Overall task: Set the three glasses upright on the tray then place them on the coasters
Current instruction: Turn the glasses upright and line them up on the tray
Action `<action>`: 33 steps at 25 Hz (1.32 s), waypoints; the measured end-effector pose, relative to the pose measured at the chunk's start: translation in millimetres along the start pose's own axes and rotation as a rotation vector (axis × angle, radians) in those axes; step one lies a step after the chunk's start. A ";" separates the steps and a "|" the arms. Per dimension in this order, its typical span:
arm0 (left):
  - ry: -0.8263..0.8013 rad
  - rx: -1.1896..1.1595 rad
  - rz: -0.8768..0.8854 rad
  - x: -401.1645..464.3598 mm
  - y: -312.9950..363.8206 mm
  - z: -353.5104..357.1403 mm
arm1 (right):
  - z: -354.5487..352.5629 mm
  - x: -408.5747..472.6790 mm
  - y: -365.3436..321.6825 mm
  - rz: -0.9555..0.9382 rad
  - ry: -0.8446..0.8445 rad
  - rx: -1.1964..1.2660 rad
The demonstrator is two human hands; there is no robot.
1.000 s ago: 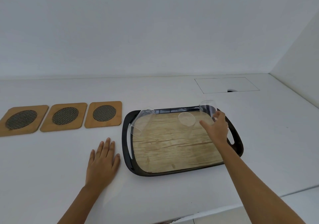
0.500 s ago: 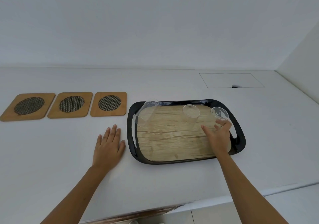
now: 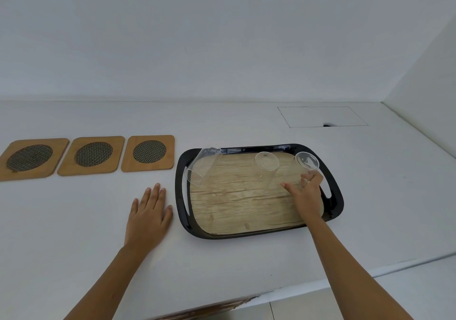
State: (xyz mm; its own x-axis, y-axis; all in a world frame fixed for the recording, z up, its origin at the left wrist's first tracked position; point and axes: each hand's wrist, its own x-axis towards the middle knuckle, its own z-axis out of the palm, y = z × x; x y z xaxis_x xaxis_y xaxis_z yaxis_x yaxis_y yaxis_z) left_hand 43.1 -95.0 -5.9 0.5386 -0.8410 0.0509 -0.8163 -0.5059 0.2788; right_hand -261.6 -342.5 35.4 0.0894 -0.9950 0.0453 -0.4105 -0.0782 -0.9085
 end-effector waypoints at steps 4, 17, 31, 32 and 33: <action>-0.002 -0.002 0.006 -0.7 0.5 -1.7 | -9.1 -3.6 1.9 0.065 0.014 -0.061; 0.383 -0.515 0.008 62.2 59.7 -60.5 | -7.1 -84.7 35.9 -0.522 0.001 -0.736; -0.152 -0.207 -0.068 114.9 117.2 -33.4 | -1.9 -92.0 27.6 -0.449 -0.058 -0.810; -0.142 -0.267 -0.082 113.8 116.3 -32.2 | -1.9 -92.0 27.7 -0.448 -0.055 -0.807; -0.132 -0.353 -0.094 112.4 115.6 -30.7 | -1.9 -91.9 27.8 -0.446 -0.054 -0.804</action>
State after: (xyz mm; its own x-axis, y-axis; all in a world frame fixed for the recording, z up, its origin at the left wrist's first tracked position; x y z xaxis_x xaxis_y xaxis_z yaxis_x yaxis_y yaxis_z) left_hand 15.6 -242.1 61.5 0.5574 -0.8231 -0.1086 -0.6299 -0.5045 0.5905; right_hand -283.0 -253.3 6.8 0.4250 -0.8594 0.2843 -0.8332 -0.4941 -0.2483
